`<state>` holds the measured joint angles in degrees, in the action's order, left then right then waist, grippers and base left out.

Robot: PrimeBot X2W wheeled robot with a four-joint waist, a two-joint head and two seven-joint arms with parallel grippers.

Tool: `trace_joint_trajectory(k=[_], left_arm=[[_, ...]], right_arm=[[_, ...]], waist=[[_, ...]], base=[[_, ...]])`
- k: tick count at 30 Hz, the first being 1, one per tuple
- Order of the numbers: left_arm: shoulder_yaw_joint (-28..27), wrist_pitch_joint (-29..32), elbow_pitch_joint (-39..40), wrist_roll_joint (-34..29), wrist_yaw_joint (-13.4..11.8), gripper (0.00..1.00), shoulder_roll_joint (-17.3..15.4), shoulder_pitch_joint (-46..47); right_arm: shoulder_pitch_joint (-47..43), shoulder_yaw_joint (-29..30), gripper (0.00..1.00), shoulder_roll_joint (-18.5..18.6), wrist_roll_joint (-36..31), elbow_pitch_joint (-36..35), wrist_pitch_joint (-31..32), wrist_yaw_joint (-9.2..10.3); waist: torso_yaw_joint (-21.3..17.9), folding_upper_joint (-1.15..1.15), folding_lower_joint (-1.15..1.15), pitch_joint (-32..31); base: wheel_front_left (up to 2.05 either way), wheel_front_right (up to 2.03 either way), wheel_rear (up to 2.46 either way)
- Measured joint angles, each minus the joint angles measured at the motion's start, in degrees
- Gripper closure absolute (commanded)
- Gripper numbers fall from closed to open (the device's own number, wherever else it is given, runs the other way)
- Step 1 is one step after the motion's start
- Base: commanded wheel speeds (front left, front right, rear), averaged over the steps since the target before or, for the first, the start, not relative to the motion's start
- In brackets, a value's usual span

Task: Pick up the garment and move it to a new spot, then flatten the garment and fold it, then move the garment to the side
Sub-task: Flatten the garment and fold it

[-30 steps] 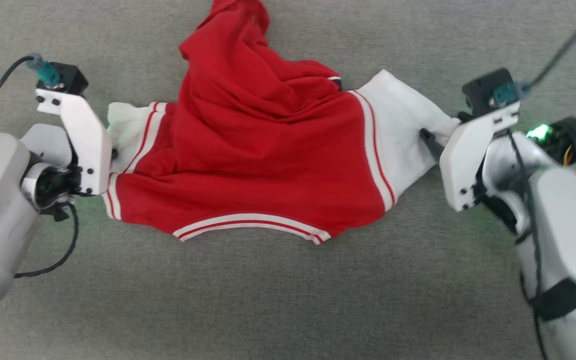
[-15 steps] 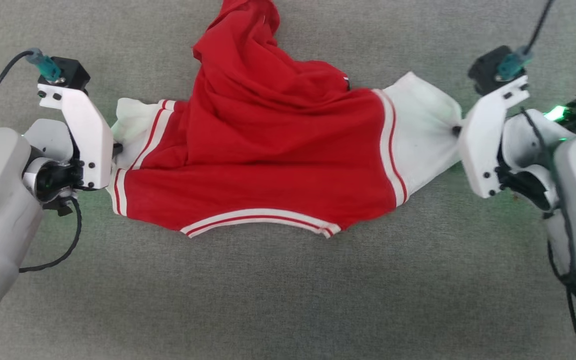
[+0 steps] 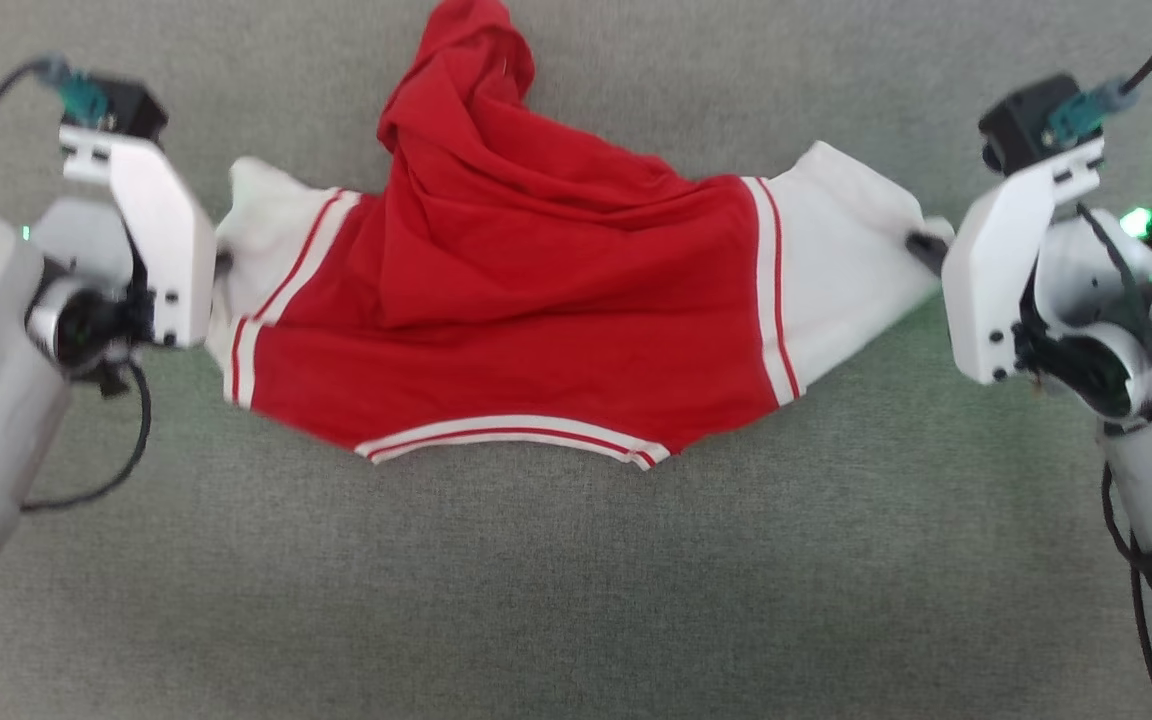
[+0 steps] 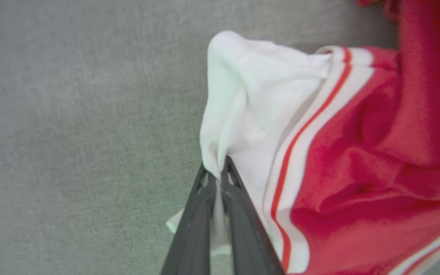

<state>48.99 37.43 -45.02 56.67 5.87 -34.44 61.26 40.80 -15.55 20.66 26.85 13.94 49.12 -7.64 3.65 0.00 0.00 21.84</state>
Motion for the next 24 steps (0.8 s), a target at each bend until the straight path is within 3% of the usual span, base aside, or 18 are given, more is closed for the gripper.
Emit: trace_joint_trajectory(k=[12, 18, 24], left_arm=[[-0.4, 4.4, 5.8, -1.2, -2.8, 1.00, -2.1, 7.5], [-2.2, 3.8, 7.8, -1.1, -4.8, 1.00, -2.3, 10.8], [-3.7, 1.1, 8.0, -1.4, -5.3, 1.00, -1.9, 14.4]], right_arm=[[7.7, 2.9, 1.00, -4.7, 3.2, -1.0, -3.4, 0.00], [13.2, 6.0, 1.00, -7.3, -1.0, 2.0, -10.0, 0.14], [19.7, 11.0, 1.00, -13.0, -6.7, 7.1, -18.5, 0.14]], waist=[[-1.2, 0.00, 0.00, -7.4], [-2.1, 0.00, 0.00, -10.9], [-3.0, 0.00, 0.00, -13.4]], base=[[0.00, 0.00, 0.00], [0.00, 0.00, 0.00], [0.00, 0.00, 0.00]])
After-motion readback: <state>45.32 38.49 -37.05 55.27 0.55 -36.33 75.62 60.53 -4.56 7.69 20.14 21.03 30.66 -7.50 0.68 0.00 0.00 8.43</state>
